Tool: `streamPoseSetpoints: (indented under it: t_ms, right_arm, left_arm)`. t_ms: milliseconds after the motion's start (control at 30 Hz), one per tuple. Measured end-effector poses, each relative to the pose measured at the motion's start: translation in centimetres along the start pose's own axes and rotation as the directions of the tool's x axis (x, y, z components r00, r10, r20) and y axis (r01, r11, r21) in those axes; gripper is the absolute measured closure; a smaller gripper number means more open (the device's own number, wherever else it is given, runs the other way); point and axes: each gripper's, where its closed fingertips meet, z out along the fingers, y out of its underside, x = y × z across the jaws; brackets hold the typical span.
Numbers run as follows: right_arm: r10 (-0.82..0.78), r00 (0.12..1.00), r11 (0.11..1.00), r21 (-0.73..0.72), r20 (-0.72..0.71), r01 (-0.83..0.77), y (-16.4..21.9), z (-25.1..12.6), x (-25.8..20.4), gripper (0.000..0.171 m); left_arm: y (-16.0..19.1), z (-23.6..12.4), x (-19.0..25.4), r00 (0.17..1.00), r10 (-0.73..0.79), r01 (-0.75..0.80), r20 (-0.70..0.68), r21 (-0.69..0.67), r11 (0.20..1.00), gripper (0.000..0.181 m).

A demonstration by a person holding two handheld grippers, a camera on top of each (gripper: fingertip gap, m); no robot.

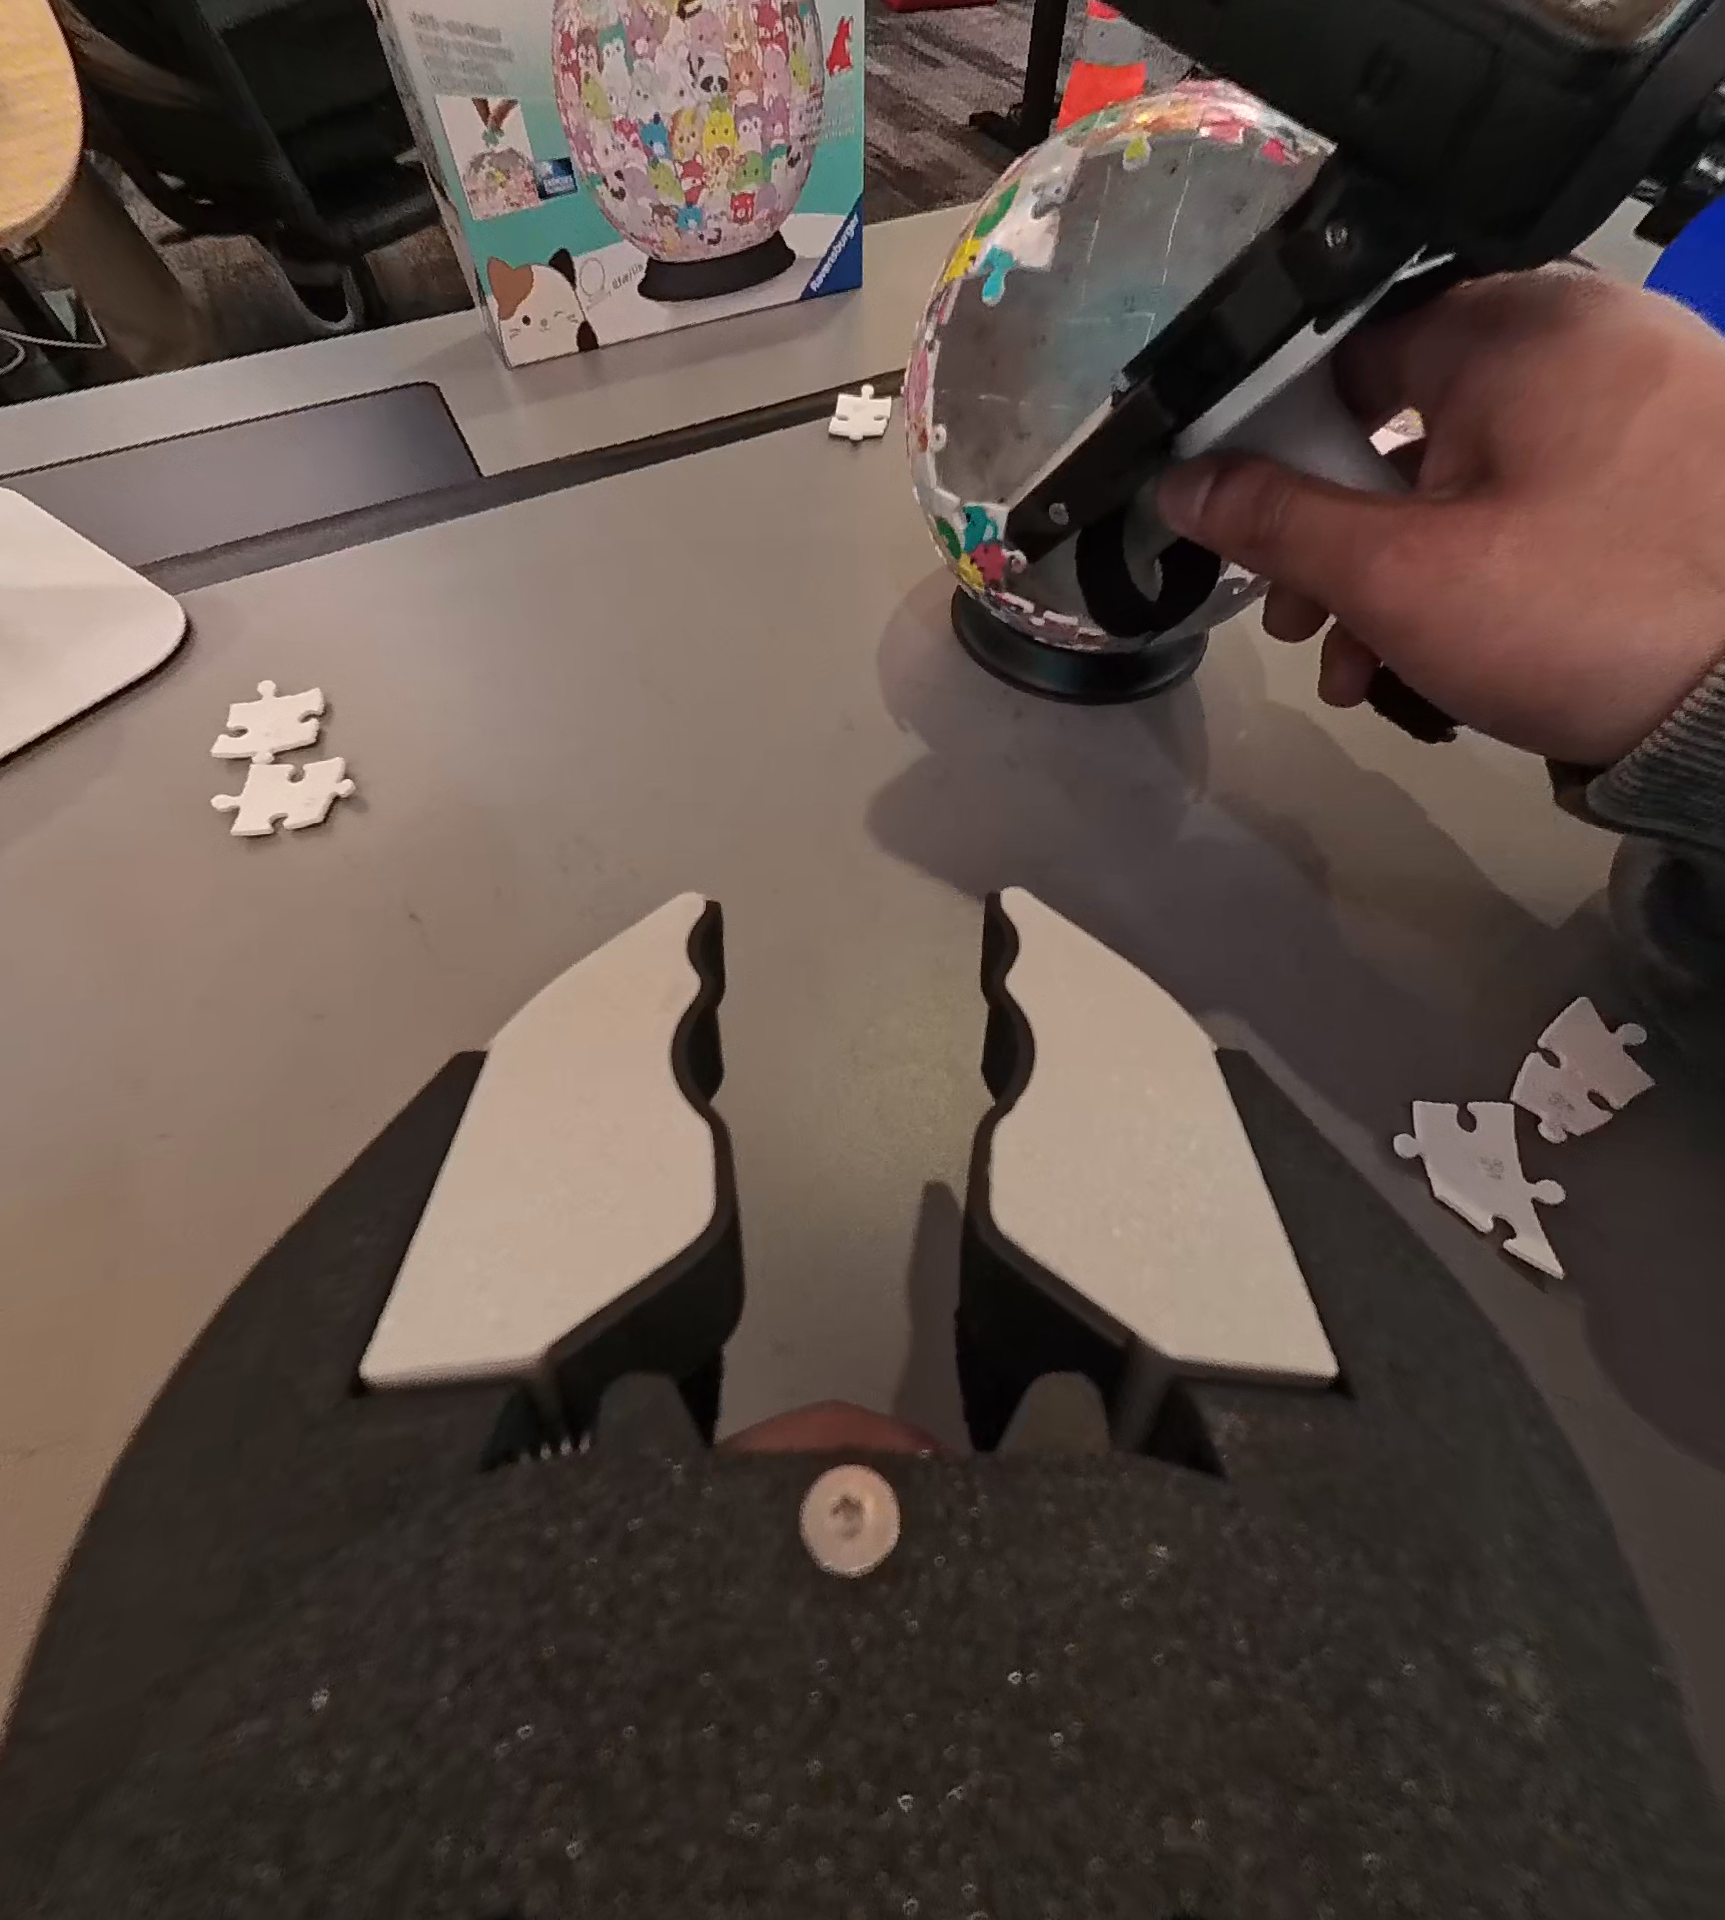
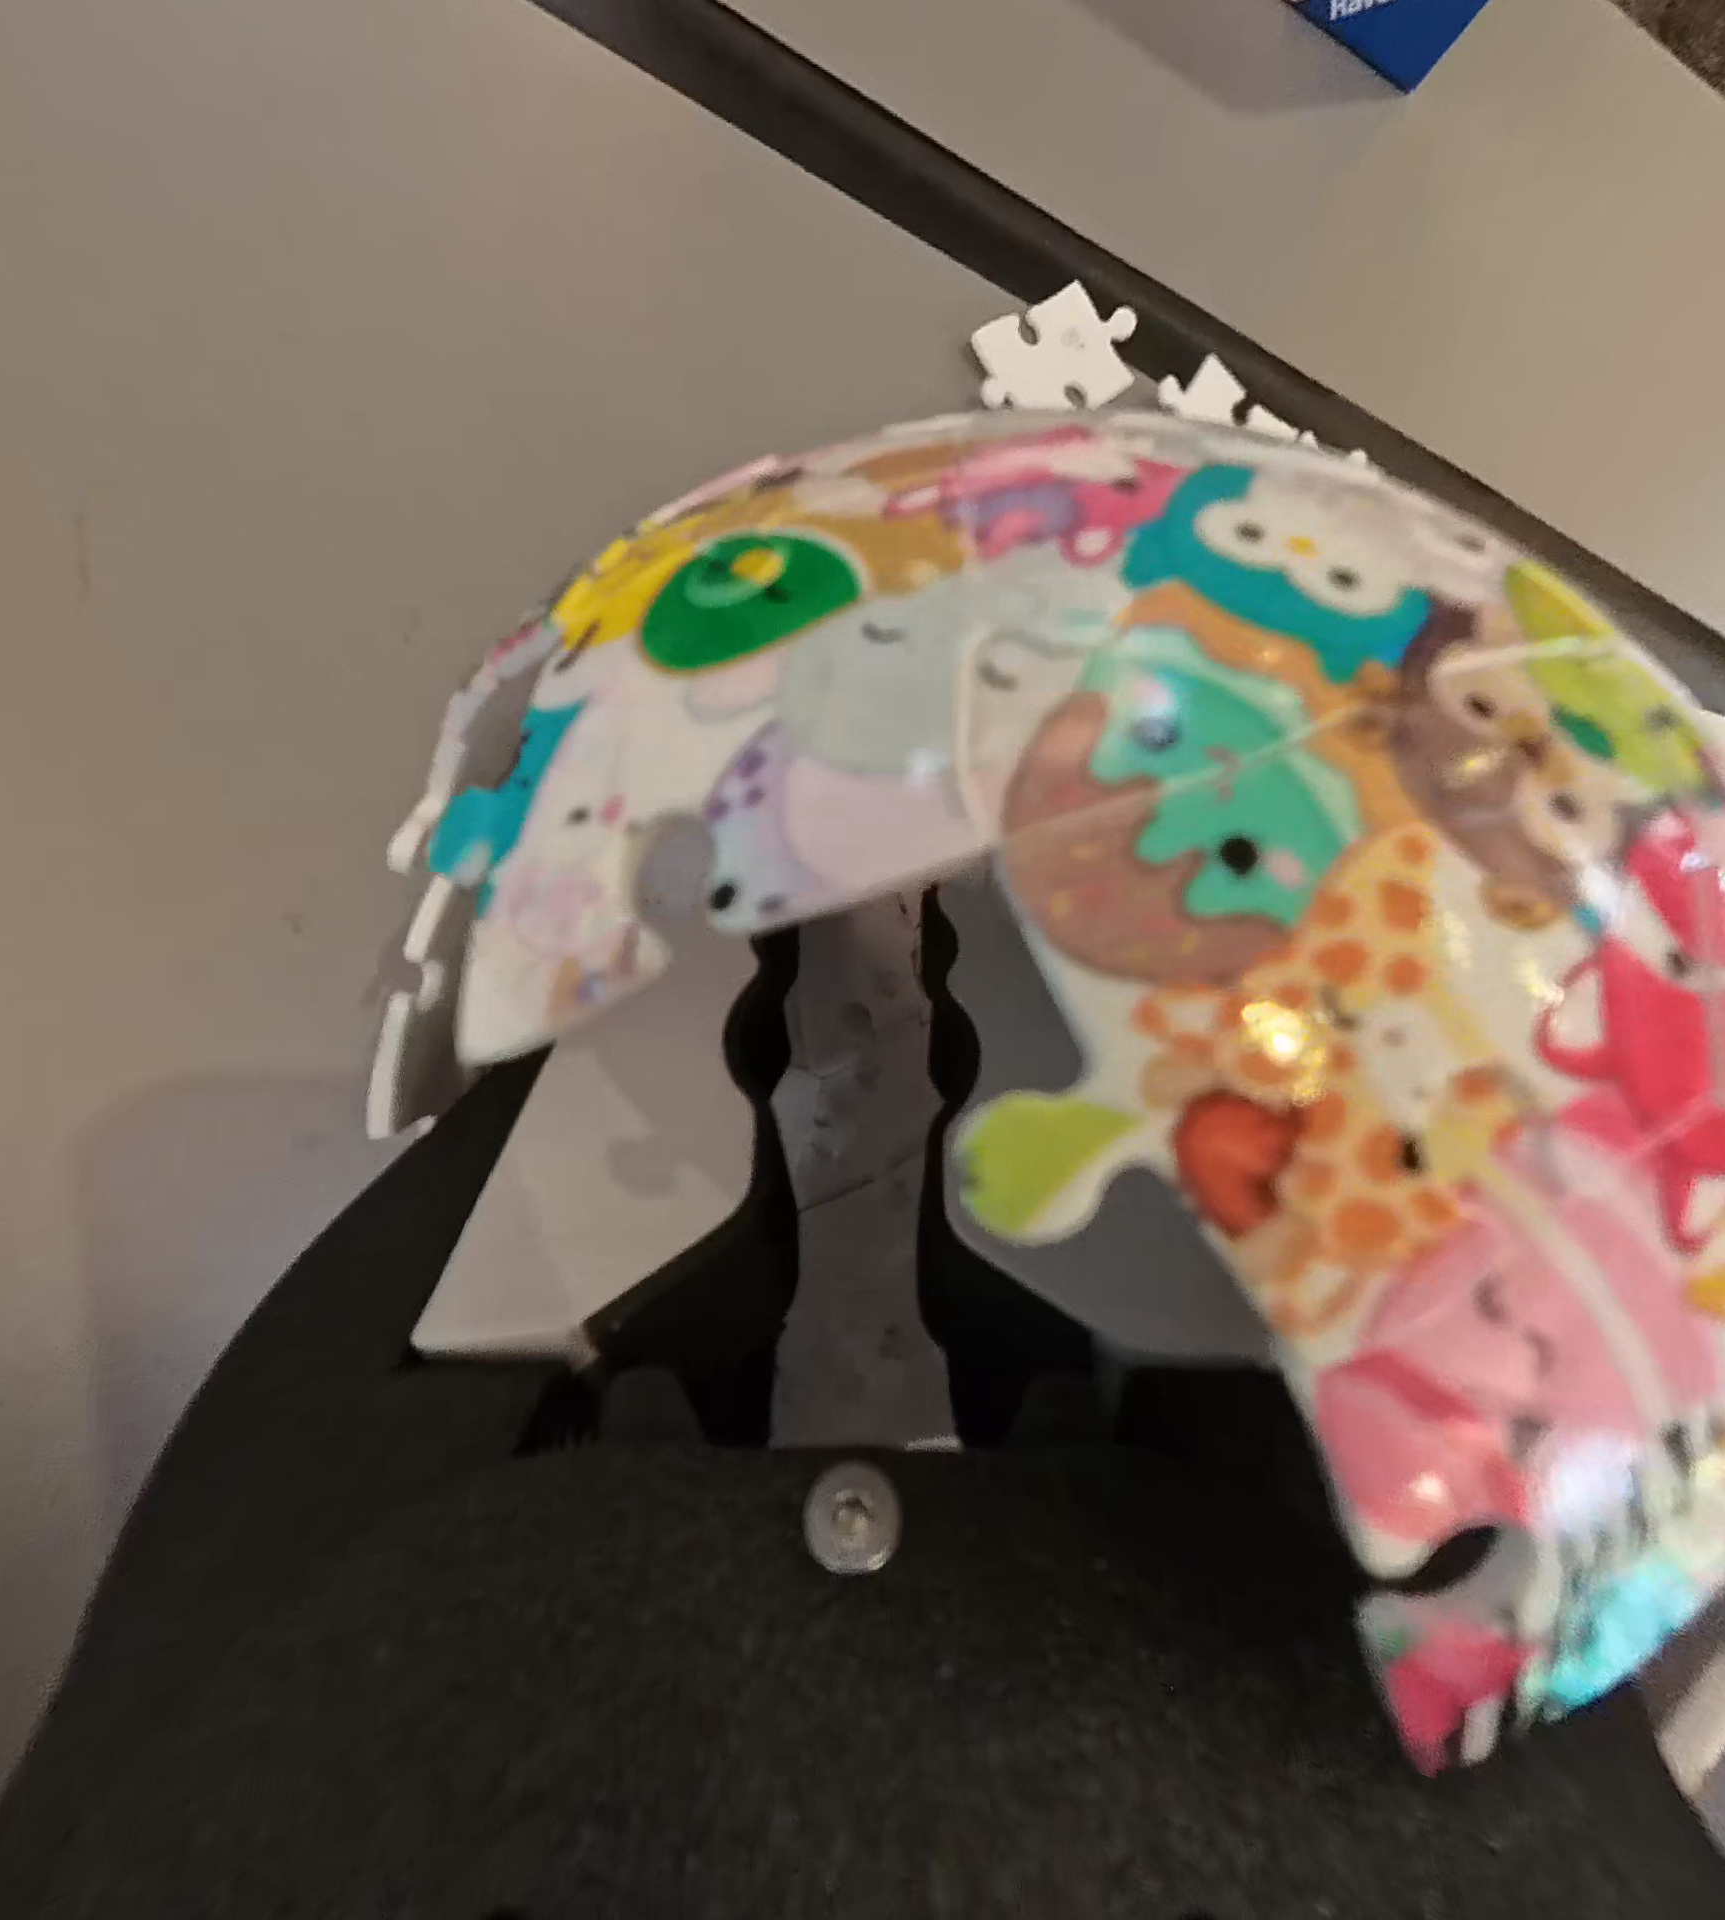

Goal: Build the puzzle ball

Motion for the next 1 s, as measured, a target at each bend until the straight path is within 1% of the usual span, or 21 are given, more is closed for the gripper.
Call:
streamPoseSetpoints:
  t_ms: [167,400,500,900,1000]
  right_arm:
    - [0.023,1.000,1.000,-0.005,0.013,-0.023,0.12,-0.02,-0.05,0.151]
    - [0.056,0.998,0.998,0.015,0.041,-0.056,-0.19,-0.40,-0.40,0.142]
    - [0.071,0.996,0.997,0.018,0.054,-0.072,-0.18,-0.34,-0.45,0.142]
    - [0.042,0.998,0.999,-0.004,0.048,-0.042,0.22,0.07,-0.60,0.162]
    - [0.031,0.999,1.000,-0.007,0.042,-0.031,0.22,0.05,-0.65,0.164]
  left_arm:
    - [-0.01,-0.01,-0.05,1.000,0.000,0.000,0.001,0.001,1.000,0.134]
    - [-0.03,-0.03,-0.12,1.000,-0.002,0.002,0.003,0.002,1.000,0.134]
    - [-0.03,-0.03,-0.10,1.000,0.002,-0.002,0.005,0.002,1.000,0.134]
    - [0.02,-0.01,-0.14,1.000,0.004,-0.004,0.007,0.000,1.000,0.134]
    - [-0.02,-0.04,-0.19,1.000,0.004,-0.004,0.009,0.002,1.000,0.134]
